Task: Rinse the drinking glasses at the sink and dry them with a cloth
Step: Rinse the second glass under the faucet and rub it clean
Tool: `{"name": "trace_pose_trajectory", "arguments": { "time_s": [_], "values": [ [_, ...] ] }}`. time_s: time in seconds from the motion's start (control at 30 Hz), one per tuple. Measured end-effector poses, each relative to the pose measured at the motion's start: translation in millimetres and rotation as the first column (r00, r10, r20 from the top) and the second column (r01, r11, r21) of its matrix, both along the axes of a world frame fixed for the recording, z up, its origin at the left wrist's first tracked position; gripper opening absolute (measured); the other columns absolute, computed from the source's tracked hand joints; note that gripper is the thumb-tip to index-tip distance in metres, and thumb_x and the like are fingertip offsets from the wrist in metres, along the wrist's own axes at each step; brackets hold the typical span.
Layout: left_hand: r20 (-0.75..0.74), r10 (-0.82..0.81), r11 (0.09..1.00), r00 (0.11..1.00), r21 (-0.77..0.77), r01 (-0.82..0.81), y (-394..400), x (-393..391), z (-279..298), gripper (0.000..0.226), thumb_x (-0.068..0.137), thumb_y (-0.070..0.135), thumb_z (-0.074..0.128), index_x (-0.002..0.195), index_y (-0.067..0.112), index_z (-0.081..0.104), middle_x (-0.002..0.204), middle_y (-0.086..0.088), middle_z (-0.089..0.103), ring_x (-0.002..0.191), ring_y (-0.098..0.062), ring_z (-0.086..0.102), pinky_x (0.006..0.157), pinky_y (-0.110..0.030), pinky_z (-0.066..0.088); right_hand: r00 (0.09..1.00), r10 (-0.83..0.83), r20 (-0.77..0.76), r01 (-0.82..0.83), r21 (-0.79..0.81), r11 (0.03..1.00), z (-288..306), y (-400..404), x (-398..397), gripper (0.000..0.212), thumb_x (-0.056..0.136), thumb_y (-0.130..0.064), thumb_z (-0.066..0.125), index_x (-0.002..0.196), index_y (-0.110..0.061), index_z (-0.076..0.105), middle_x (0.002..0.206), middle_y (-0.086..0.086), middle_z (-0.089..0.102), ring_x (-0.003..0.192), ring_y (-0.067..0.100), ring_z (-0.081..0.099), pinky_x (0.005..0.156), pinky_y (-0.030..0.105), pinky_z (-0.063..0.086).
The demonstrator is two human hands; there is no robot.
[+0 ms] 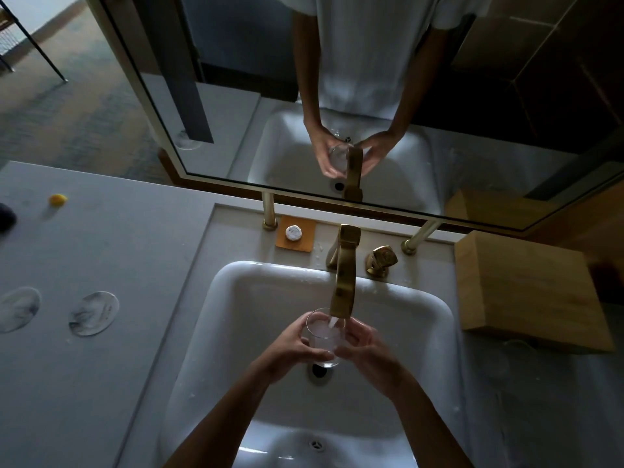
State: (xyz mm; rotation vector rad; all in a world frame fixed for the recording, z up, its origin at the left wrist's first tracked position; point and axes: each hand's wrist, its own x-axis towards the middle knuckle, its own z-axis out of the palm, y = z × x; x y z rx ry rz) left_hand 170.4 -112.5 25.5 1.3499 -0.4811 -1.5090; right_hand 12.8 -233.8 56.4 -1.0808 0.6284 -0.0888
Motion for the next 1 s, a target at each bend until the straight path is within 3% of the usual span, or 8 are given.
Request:
{"name": "trace_pose_trajectory", "arguments": {
  "time_s": [0.23, 0.33, 0.43, 0.53, 0.6, 0.73, 0.83, 1.0],
  "values": [
    [0.025, 0.088, 0.996, 0.996, 0.015, -0.088, 7, -10, -5, 0.078, 0.064, 0.004, 0.090, 0.132, 0.014, 0.054, 0.128, -0.016, 0.066, 0.109, -0.033, 0.069, 0.091, -0.042, 0.057, 0.986, 0.015, -0.164, -0.027, -0.071, 0.997, -8, -2, -10, 0.058, 0.080, -0.008, 0.076, 0.134, -0.011, 0.056, 0.128, 0.012, 0.066, 0.119, 0.029, 0.063, 0.098, 0.040, 0.053],
    [0.026, 0.129, 0.991, 0.991, 0.036, -0.129, 9, -15, -11, 0.079, 0.061, 0.008, 0.093, 0.130, 0.018, 0.055, 0.127, -0.015, 0.067, 0.100, -0.027, 0.071, 0.090, -0.040, 0.057, 0.948, -0.075, -0.310, 0.018, -0.183, 0.983, -19, -9, -17, 0.037, 0.082, -0.015, 0.075, 0.118, -0.016, 0.065, 0.116, 0.007, 0.072, 0.109, 0.025, 0.068, 0.082, 0.027, 0.055],
    [0.025, 0.145, 0.988, 0.989, 0.048, -0.146, 8, -17, -15, 0.085, 0.057, 0.011, 0.095, 0.131, 0.022, 0.055, 0.128, -0.014, 0.066, 0.107, -0.032, 0.070, 0.095, -0.044, 0.056, 0.881, -0.239, -0.407, 0.122, -0.293, 0.948, -27, -25, -22, 0.019, 0.091, -0.010, 0.066, 0.110, -0.013, 0.067, 0.108, 0.012, 0.073, 0.096, 0.023, 0.068, 0.079, 0.033, 0.054],
    [0.033, 0.140, 0.989, 0.990, 0.038, -0.141, 7, -17, -17, 0.085, 0.058, 0.011, 0.095, 0.132, 0.026, 0.056, 0.132, -0.010, 0.064, 0.117, -0.034, 0.066, 0.101, -0.045, 0.054, 0.831, -0.372, -0.414, 0.197, -0.406, 0.892, -21, -49, -22, 0.022, 0.092, -0.010, 0.064, 0.114, -0.003, 0.065, 0.101, 0.014, 0.072, 0.092, 0.028, 0.068, 0.080, 0.037, 0.055],
    [0.037, 0.147, 0.988, 0.988, 0.032, -0.148, 5, -16, -17, 0.086, 0.058, 0.012, 0.095, 0.133, 0.026, 0.056, 0.134, -0.009, 0.063, 0.120, -0.030, 0.065, 0.103, -0.045, 0.053, 0.810, -0.432, -0.396, 0.194, -0.515, 0.835, -12, -65, -17, 0.025, 0.093, -0.012, 0.064, 0.116, -0.005, 0.063, 0.107, 0.017, 0.070, 0.096, 0.032, 0.067, 0.085, 0.041, 0.056],
    [0.035, 0.153, 0.988, 0.988, 0.020, -0.154, 3, -16, -16, 0.086, 0.059, 0.008, 0.094, 0.134, 0.026, 0.056, 0.133, -0.008, 0.065, 0.120, -0.028, 0.065, 0.104, -0.043, 0.052, 0.788, -0.485, -0.379, 0.078, -0.720, 0.689, 5, -99, 2, 0.049, 0.091, -0.025, 0.066, 0.134, -0.007, 0.050, 0.122, 0.011, 0.061, 0.103, 0.024, 0.064, 0.087, 0.038, 0.057],
    [0.035, 0.147, 0.989, 0.989, 0.019, -0.147, 3, -17, -16, 0.085, 0.061, 0.007, 0.093, 0.134, 0.027, 0.056, 0.131, -0.007, 0.066, 0.119, -0.028, 0.065, 0.102, -0.039, 0.053, 0.785, -0.438, -0.438, -0.091, -0.781, 0.618, 8, -118, 25, 0.064, 0.088, -0.033, 0.070, 0.141, -0.008, 0.043, 0.130, 0.017, 0.056, 0.108, 0.031, 0.062, 0.089, 0.042, 0.054],
    [0.040, 0.149, 0.988, 0.988, 0.028, -0.150, 1, -19, -17, 0.084, 0.063, 0.003, 0.091, 0.136, 0.025, 0.054, 0.130, -0.007, 0.068, 0.118, -0.025, 0.066, 0.100, -0.035, 0.054, 0.727, -0.446, -0.522, -0.249, -0.806, 0.537, 8, -125, 52, 0.063, 0.090, -0.034, 0.067, 0.137, 0.000, 0.045, 0.128, 0.028, 0.049, 0.115, 0.042, 0.055, 0.096, 0.044, 0.048]
  ]
}}
